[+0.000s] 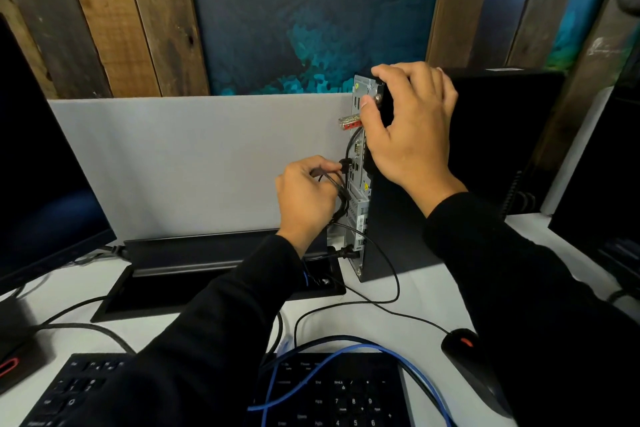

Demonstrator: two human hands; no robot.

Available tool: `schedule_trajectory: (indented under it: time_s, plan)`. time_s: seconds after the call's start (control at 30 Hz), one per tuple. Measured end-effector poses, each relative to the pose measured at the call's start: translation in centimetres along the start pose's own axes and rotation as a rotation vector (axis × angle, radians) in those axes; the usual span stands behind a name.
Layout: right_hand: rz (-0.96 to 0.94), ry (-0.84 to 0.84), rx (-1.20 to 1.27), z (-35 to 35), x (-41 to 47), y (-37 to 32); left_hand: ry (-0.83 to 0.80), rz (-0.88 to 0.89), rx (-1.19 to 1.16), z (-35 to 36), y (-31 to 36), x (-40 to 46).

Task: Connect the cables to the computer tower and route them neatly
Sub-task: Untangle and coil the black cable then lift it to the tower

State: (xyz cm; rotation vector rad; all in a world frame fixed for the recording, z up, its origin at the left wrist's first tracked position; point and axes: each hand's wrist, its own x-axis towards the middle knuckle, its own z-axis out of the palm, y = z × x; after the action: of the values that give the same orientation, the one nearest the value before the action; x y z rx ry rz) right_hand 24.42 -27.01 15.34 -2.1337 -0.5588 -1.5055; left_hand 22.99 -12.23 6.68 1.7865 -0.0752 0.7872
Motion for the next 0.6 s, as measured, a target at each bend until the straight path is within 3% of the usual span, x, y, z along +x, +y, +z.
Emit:
schedule_trajectory:
  time_s: [0.1,0.2,0.43,0.6]
  plan:
    - [-0.001,0.006,-0.001,0.0,0.0,0.0,0.001,-0.030,-0.177,0.2,-0.4,-0.4]
    - [0.000,0.007,-0.002,0.0,0.0,0.1,0.015,-0.035,-0.213,0.4,-0.8,-0.5]
    - [0.005,0.042,0.016,0.5,-0.1,0.0,0.138,0.099,0.061,0.7,-0.5,-0.1]
    - [0.025,0.076,0.029,1.0,0.1,-0.2,0.067,0.112,0.036,1.1,-0.4,0.4]
